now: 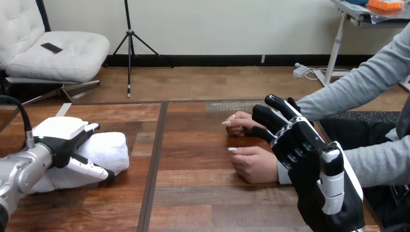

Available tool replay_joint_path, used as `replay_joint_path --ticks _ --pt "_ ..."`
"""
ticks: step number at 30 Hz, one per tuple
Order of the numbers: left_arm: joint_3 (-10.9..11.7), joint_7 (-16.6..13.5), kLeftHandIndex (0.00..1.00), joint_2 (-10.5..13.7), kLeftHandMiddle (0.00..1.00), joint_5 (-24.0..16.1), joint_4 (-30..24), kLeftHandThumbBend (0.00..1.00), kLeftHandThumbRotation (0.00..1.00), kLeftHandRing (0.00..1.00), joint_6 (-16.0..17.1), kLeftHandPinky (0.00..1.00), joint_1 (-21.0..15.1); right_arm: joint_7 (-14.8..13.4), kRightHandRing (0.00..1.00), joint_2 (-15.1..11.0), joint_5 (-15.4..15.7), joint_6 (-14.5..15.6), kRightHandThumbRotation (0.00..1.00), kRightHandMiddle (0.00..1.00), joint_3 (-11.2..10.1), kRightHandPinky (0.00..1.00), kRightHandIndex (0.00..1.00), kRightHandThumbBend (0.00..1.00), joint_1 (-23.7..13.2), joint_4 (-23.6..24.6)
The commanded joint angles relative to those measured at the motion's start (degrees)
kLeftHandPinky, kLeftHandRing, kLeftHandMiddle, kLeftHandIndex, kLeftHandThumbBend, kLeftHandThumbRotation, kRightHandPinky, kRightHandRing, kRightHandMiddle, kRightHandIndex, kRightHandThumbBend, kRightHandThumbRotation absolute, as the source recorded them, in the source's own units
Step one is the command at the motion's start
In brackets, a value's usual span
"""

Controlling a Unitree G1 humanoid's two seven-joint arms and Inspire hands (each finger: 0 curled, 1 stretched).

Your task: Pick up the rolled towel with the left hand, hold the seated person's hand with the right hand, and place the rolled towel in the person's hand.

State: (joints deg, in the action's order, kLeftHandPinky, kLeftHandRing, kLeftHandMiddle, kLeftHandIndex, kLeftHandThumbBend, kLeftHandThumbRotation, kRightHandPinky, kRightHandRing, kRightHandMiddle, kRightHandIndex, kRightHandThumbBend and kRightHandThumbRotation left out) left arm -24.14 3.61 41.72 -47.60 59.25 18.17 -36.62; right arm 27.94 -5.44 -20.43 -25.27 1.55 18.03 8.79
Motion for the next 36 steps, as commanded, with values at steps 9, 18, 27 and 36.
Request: replay_joint_path --ticks 9,18,27,36 --pt "-1.3 -0.8 0.97 -0.1 0.99 -0.4 0.2 1.00 0.57 0.98 -2.2 1.00 -4.6 -0.1 0.91 -0.4 -1.1 0.4 0.94 0.87 -0.4 0.91 0.88 0.82 -1.4 3.0" --pt "-2.1 -0.7 0.97 0.2 0.99 -0.9 -0.2 1.00 0.55 0.98 -3.3 1.00 -4.5 -0.1 0.90 -0.2 -1.0 0.4 0.94 0.87 -0.3 0.89 0.88 0.82 -1.1 3.3" --pt "-2.3 -0.1 0.97 -0.1 0.99 -0.2 0.7 1.00 0.52 0.98 -4.6 1.00 -4.6 -0.3 0.90 0.0 -1.1 0.3 0.94 0.87 -0.3 0.89 0.88 0.82 -0.8 3.4" --pt "-2.5 1.0 0.97 0.0 0.99 -0.2 0.9 1.00 0.52 0.99 -5.4 1.00 -4.5 -0.2 0.90 -0.1 -1.3 0.6 0.94 0.87 -0.3 0.89 0.88 0.83 -0.6 3.6"
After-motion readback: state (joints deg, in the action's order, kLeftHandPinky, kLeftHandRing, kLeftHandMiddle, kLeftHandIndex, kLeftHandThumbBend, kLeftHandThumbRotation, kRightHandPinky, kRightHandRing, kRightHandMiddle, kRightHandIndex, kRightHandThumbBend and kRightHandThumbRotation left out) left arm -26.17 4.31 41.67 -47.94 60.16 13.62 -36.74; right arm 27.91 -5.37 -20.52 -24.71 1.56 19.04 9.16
